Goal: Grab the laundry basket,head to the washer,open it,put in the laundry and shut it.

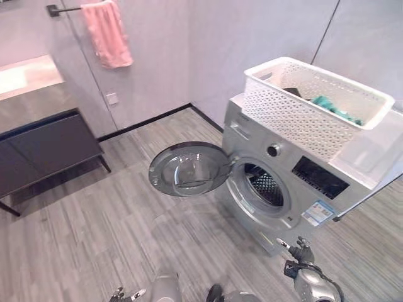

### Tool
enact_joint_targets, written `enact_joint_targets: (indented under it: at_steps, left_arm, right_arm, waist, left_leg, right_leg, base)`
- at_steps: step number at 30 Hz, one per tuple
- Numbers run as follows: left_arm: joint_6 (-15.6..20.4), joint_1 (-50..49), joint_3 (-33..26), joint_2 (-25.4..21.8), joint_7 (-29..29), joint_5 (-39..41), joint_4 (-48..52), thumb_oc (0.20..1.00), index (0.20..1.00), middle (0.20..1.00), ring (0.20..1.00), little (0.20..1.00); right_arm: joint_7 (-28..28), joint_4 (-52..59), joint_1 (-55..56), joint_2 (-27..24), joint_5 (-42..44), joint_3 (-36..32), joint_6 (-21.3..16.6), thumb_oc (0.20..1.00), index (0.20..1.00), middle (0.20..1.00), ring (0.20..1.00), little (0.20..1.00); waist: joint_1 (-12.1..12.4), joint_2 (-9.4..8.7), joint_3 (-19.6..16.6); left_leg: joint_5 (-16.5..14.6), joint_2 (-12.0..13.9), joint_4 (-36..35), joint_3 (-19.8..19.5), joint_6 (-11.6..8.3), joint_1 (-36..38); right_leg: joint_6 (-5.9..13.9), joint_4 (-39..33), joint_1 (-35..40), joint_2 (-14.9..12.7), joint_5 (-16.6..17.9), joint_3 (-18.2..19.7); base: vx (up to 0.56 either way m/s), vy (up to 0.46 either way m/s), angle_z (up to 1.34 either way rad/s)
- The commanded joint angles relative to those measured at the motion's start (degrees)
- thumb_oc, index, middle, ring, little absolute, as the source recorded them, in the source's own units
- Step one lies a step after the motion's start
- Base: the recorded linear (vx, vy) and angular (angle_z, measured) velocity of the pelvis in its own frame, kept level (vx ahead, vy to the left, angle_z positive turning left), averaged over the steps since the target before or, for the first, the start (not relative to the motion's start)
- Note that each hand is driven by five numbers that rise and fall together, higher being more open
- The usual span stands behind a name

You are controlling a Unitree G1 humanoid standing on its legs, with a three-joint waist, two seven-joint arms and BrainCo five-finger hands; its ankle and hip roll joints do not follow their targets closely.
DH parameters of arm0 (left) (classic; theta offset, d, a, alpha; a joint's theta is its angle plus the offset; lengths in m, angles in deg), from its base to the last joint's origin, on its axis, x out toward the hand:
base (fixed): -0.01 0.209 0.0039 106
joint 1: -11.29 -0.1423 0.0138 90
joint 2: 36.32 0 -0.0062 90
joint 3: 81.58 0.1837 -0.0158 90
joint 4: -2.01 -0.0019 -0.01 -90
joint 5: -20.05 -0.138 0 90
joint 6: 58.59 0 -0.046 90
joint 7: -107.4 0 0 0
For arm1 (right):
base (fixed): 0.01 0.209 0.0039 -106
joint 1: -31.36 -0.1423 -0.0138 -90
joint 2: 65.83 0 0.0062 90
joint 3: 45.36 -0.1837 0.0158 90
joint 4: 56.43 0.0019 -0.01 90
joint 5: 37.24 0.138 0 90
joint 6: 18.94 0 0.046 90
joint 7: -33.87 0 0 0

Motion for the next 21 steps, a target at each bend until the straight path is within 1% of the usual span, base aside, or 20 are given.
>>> enact_joint_targets:
  at_steps: [1,2,3,4,5,6,7,9,10,11,12,13,14,16,18,19,20,21]
  left_arm:
    - [1.91,2.03,-0.06,-1.79,-0.25,1.22,2.27,1.000,1.000,1.000,1.000,1.000]
    - [1.89,1.76,-0.15,-1.56,-0.28,1.29,2.08,1.000,1.000,1.000,1.000,1.000]
    - [1.90,2.23,0.14,-1.32,0.09,1.52,0.55,1.000,1.000,1.000,1.000,1.000]
    - [1.93,2.27,0.15,-1.29,0.09,1.53,0.50,1.000,1.000,1.000,1.000,1.000]
    - [2.18,2.09,-0.50,-0.94,0.33,1.51,-1.68,1.000,1.000,1.000,1.000,1.000]
    - [2.21,2.11,-0.50,-0.94,0.32,1.51,-1.72,1.000,1.000,1.000,1.000,1.000]
    - [2.29,2.44,-0.59,-1.08,0.38,1.16,-3.53,1.000,1.000,1.000,1.000,1.000]
    - [2.42,2.40,-0.47,-1.28,0.35,-0.48,-5.29,1.000,1.000,1.000,1.000,1.000]
    - [2.44,2.40,-0.46,-1.28,0.35,-0.49,-5.32,1.000,1.000,1.000,1.000,1.000]
    - [2.63,2.37,-0.98,-1.44,0.68,-0.40,-5.78,1.000,1.000,1.000,1.000,1.000]
    - [2.82,2.27,-1.30,-1.39,0.91,0.07,-5.72,1.000,1.000,1.000,1.000,1.000]
    - [2.82,2.27,-1.30,-1.40,0.91,0.07,-5.72,1.000,1.000,1.000,1.000,1.000]
    - [3.10,2.17,-1.41,-1.44,1.18,1.06,-5.01,1.000,1.000,1.000,1.000,1.000]
    - [3.21,2.04,-1.33,-1.45,1.45,1.73,-4.75,1.000,1.000,1.000,1.000,1.000]
    - [3.19,2.04,-1.15,-1.45,1.43,1.96,-4.66,1.000,1.000,1.000,1.000,1.000]
    - [3.27,1.83,-0.81,-1.55,1.39,1.97,-4.10,1.000,1.000,1.000,1.000,1.000]
    - [3.07,1.66,0.82,-1.98,0.73,0.95,-2.32,1.000,1.000,1.000,1.000,1.000]
    - [2.96,1.54,1.85,-2.24,0.16,0.38,-1.02,1.000,1.000,1.000,1.000,1.000]
  right_arm:
    - [-0.30,3.23,-0.05,-4.13,-2.13,-0.89,-2.51,1.000,1.000,1.000,1.000,1.000]
    - [-0.70,3.22,-0.43,-4.57,-2.76,-1.22,-2.77,1.000,1.000,1.000,1.000,1.000]
    - [-1.58,2.88,-0.79,-4.71,-3.22,-1.60,-3.09,1.000,1.000,1.000,1.000,1.000]
    - [-1.59,2.89,-0.79,-4.73,-3.23,-1.61,-3.08,1.000,1.000,1.000,1.000,1.000]
    - [-1.81,3.33,-0.37,-4.38,-4.29,-1.98,-3.10,1.000,1.000,1.000,1.000,1.000]
    - [-1.82,3.38,-0.34,-4.37,-4.31,-1.99,-3.07,1.000,1.000,1.000,1.000,1.000]
    - [-2.07,3.21,-0.09,-4.28,-4.79,-2.39,-3.13,1.000,1.000,1.000,1.000,1.000]
    - [-1.95,2.58,0.53,-4.01,-5.25,-3.03,-2.75,1.000,1.000,1.000,1.000,1.000]
    - [-1.96,2.61,0.56,-4.00,-5.26,-3.04,-2.74,1.000,1.000,1.000,1.000,1.000]
    - [-2.64,1.26,1.06,-3.60,-5.77,-3.75,-2.47,1.000,1.000,1.000,1.000,1.000]
    - [-3.21,0.01,1.22,-3.42,-6.04,-4.08,-2.37,1.000,1.000,1.000,1.000,1.000]
    - [-3.21,0.00,1.22,-3.42,-6.04,-4.08,-2.38,1.000,1.000,1.000,1.000,1.000]
    - [-4.18,-2.68,1.28,-3.01,-5.83,-4.98,-1.99,1.000,1.000,1.000,1.000,1.000]
    - [-5.04,-4.34,1.16,-2.29,-4.13,-6.51,-2.15,1.000,1.000,1.000,1.000,1.000]
    - [-5.62,-4.95,1.01,-2.09,-3.42,-7.40,-2.33,1.000,1.000,1.000,1.000,1.000]
    - [-6.12,-5.30,1.13,-1.84,-2.16,-8.57,-2.60,1.000,1.000,1.000,1.000,1.000]
    - [-6.96,-4.47,1.81,-2.04,-1.00,-10.60,-2.87,1.000,1.000,1.000,1.000,1.000]
    - [-7.49,-3.18,2.50,-2.23,-1.31,-11.34,-2.88,1.000,1.000,1.000,1.000,1.000]
  waist:
    - [1.63,2.09,3.03]
    - [2.03,2.73,2.88]
    - [1.99,3.78,2.72]
    - [2.09,3.80,2.81]
    - [1.29,4.66,2.61]
    - [1.33,4.67,2.65]
    - [1.03,4.88,2.28]
    - [0.94,4.98,1.46]
    - [1.09,4.94,1.52]
    - [1.11,5.09,0.76]
    - [1.28,5.13,0.48]
    - [1.38,5.11,0.50]
    - [1.32,5.20,0.29]
    - [1.04,5.30,-0.08]
    - [0.91,5.33,-0.17]
    - [0.60,5.46,-0.37]
    - [-0.30,5.66,-0.69]
    - [-0.82,5.76,-0.77]
  left_leg:
    - [1.28,1.07,-16.05,-1.52,-1.86,11.87]
    - [3.05,1.30,-22.34,-4.48,-2.72,12.39]
    - [5.27,0.82,-28.79,-8.60,-3.52,10.81]
    - [5.33,0.90,-29.03,-8.47,-3.55,11.09]
    - [4.65,2.21,-27.96,-7.09,-4.63,12.35]
    - [4.60,2.23,-27.91,-7.07,-4.64,12.39]
    - [4.25,1.23,-26.74,-6.94,-5.09,13.11]
    - [3.58,0.41,-27.89,-5.33,-5.05,15.23]
    - [3.60,0.41,-28.00,-5.15,-5.02,15.43]
    - [3.14,-0.09,-29.82,-4.01,-4.77,17.25]
    - [2.90,-0.44,-30.34,-3.56,-4.52,18.05]
    - [2.90,-0.45,-30.40,-3.44,-4.50,18.16]
    - [2.34,-0.88,-30.74,-2.66,-4.23,18.88]
    - [1.95,-1.14,-31.47,-1.77,-4.01,19.73]
    - [1.79,-1.25,-31.86,-1.55,-3.89,20.20]
    - [1.60,-1.35,-32.27,-1.33,-3.78,20.66]
    - [1.36,-1.46,-32.66,-0.95,-3.71,21.13]
    - [1.17,-1.51,-32.64,-1.07,-3.62,21.29]
  right_leg:
    - [5.80,-8.52,3.49,-5.05,-0.97,2.05]
    - [6.01,-8.49,3.92,-4.46,-1.32,3.43]
    - [5.99,-7.81,4.43,-3.95,-2.37,4.70]
    - [5.96,-7.71,4.47,-3.93,-2.47,4.80]
    - [6.03,-6.00,5.09,-3.69,-3.99,5.82]
    - [6.03,-5.99,5.13,-3.68,-4.00,5.85]
    - [6.44,-5.94,5.64,-4.50,-3.36,6.40]
    - [7.51,-6.38,6.47,-5.77,-2.66,7.42]
    - [7.54,-6.41,6.55,-5.81,-2.64,7.57]
    - [8.52,-6.98,6.75,-6.82,-2.05,8.19]
    - [9.02,-7.14,6.72,-7.40,-1.73,8.54]
    - [9.04,-7.15,6.73,-7.43,-1.72,8.65]
    - [9.68,-7.47,6.66,-8.36,-1.26,8.87]
    - [10.34,-8.03,6.82,-9.02,-0.85,8.93]
    - [10.55,-8.33,6.96,-9.23,-0.73,8.97]
    - [10.79,-8.58,7.07,-9.38,-0.62,9.06]
    - [11.06,-8.97,7.33,-9.61,-0.57,9.21]
    - [11.04,-8.95,7.39,-9.62,-0.65,9.44]
  base:
    - [0.22,0.171,-0.72]
    - [0.28,0.233,-1.08]
    - [0.25,0.162,-0.92]
    - [0.27,0.187,-0.85]
    - [0.13,0.081,-0.51]
    - [0.26,0.210,-0.76]
    - [0.22,0.206,-0.81]
    - [0.23,0.213,-0.52]
    - [0.20,0.196,-0.39]
    - [0.17,0.177,-0.30]
    - [0.16,0.177,-0.25]
    - [0.10,0.138,-0.23]
    - [0.08,0.114,-0.36]
    - [0.09,0.112,-0.35]
    - [0.05,0.051,-0.07]
    - [0.06,0.053,-0.06]
    - [0.08,0.062,-0.06]
    - [0.08,0.042,-0.08]
